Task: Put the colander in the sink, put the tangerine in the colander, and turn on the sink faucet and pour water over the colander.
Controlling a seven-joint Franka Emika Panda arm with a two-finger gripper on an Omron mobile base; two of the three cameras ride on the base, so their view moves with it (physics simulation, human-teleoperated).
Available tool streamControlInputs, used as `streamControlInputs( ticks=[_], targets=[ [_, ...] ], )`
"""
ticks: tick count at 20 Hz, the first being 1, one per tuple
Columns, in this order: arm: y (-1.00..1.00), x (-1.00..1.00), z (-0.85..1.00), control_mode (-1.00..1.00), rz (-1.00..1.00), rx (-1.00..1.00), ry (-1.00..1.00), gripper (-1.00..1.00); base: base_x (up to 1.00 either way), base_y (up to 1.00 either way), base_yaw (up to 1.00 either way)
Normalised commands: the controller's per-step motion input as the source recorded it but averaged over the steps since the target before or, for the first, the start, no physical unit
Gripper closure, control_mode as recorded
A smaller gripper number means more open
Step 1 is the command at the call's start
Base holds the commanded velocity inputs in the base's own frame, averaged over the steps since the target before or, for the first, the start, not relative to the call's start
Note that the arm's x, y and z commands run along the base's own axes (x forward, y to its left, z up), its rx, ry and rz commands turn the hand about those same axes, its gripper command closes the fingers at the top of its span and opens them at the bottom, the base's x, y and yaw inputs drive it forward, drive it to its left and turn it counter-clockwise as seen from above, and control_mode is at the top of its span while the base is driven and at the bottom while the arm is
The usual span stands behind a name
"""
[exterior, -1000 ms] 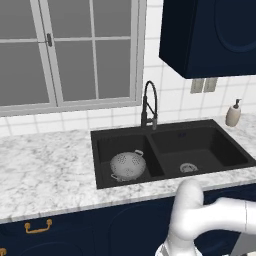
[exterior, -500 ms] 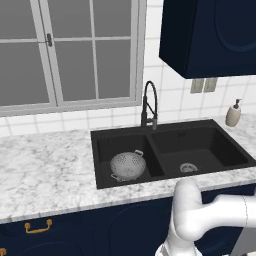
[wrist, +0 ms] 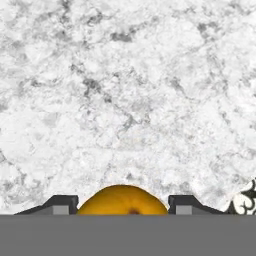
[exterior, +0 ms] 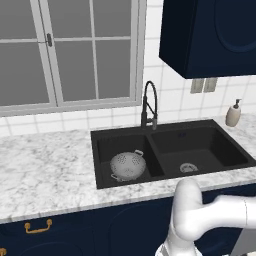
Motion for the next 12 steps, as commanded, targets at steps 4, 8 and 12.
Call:
streamControlInputs(
  ticks=[4, 8, 12],
  targets=[
    [1.00, -0.38, 0.29, -1.00, 0.00, 0.00, -0.21, 1.00, 0.00, 0.00, 0.00],
    [1.00, -0.23, 0.30, -1.00, 0.02, 0.00, -0.24, 1.00, 0.00, 0.00, 0.00],
    [1.00, -0.16, 0.29, -1.00, 0.01, 0.00, -0.22, 1.00, 0.00, 0.00, 0.00]
  ],
)
